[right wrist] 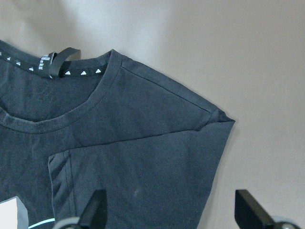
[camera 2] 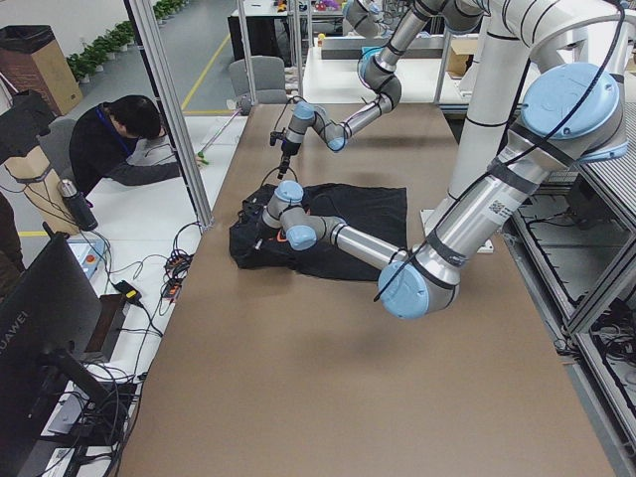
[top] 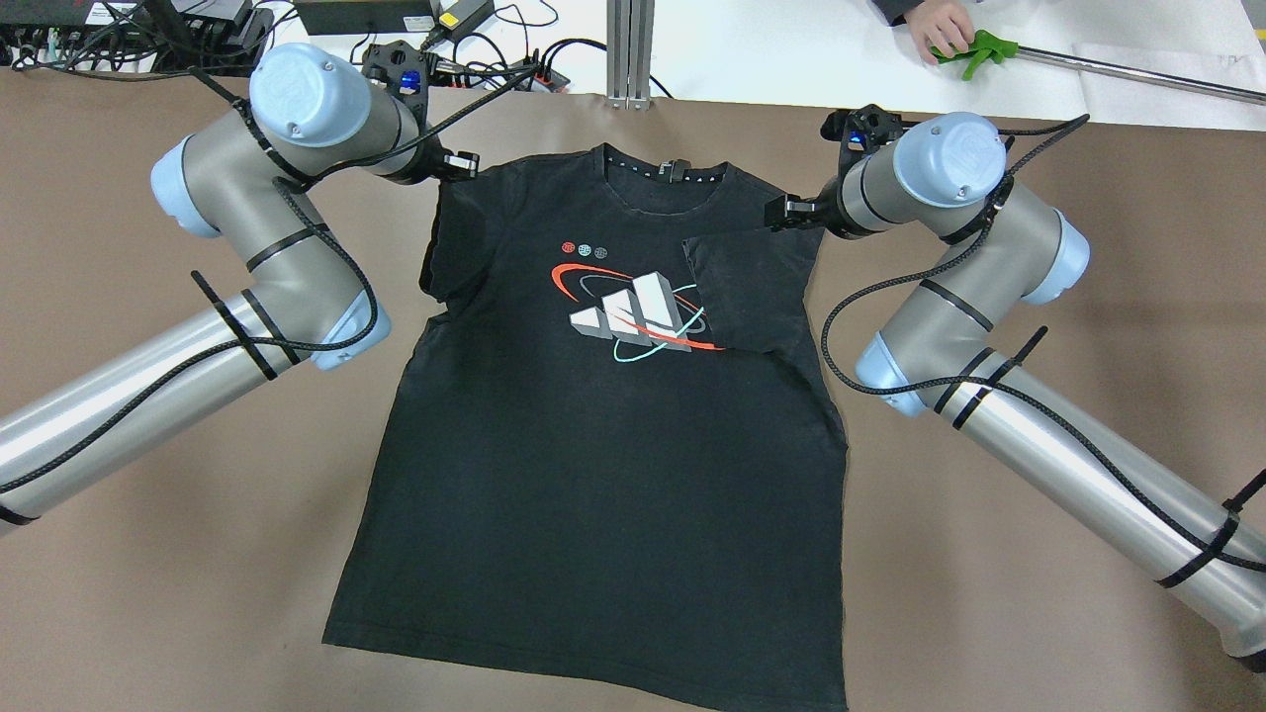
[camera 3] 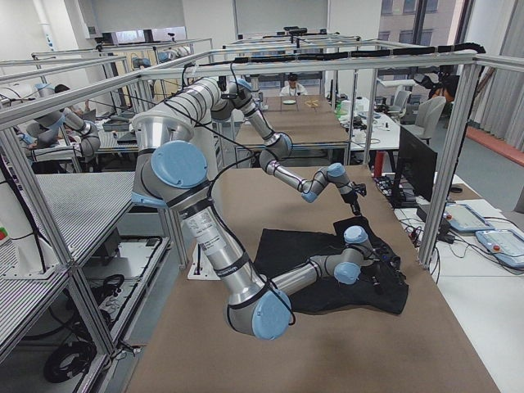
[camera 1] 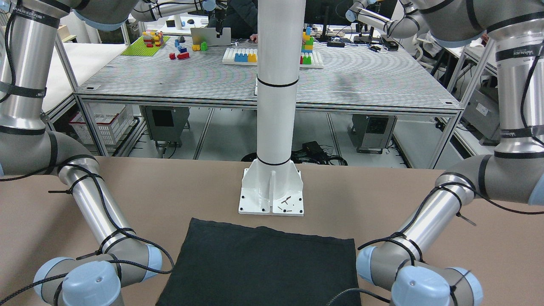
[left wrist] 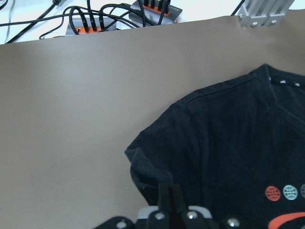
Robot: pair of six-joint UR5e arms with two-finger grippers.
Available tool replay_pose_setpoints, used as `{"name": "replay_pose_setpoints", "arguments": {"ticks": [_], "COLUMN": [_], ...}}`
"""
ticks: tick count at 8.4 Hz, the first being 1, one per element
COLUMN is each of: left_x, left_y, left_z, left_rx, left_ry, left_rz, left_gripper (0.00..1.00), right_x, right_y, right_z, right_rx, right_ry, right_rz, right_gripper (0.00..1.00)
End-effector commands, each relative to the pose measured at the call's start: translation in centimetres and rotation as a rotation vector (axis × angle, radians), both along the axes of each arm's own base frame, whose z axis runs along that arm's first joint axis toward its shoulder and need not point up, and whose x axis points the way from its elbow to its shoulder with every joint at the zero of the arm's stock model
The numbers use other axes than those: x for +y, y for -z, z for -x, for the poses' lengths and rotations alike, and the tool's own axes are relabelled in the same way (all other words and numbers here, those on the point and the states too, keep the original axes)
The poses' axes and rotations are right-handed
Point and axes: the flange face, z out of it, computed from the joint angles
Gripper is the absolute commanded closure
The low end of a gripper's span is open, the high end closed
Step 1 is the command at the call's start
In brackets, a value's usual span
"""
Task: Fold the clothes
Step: 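Fold both sleeves inward over the shirt body with both grippers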
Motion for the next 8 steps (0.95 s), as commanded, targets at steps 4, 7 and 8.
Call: {"name": "replay_pose_setpoints", "arguments": {"ticks": [4, 7, 8], "left_x": [3.3, 2.8, 2.6], "left_y": [5.2, 5.3, 6.0], "left_z": [-13.8, -13.6, -13.1], "left_rx": [0.029, 0.047, 0.064], "left_ry": [0.159, 0.168, 0.162], "left_rz": [0.001, -0.012, -0.013], "left_gripper": [0.06, 0.06, 0.06], "right_x": [0.4, 0.4, 0.4], "right_y": [-1.2, -1.1, -1.1], "right_z": [-0.3, -0.4, -0.3], "right_rx": [-0.010, -0.012, -0.013], "right_ry": [-0.001, -0.002, 0.000], "right_rz": [-0.014, -0.014, -0.014], "right_gripper": [0.06, 0.06, 0.06]}}
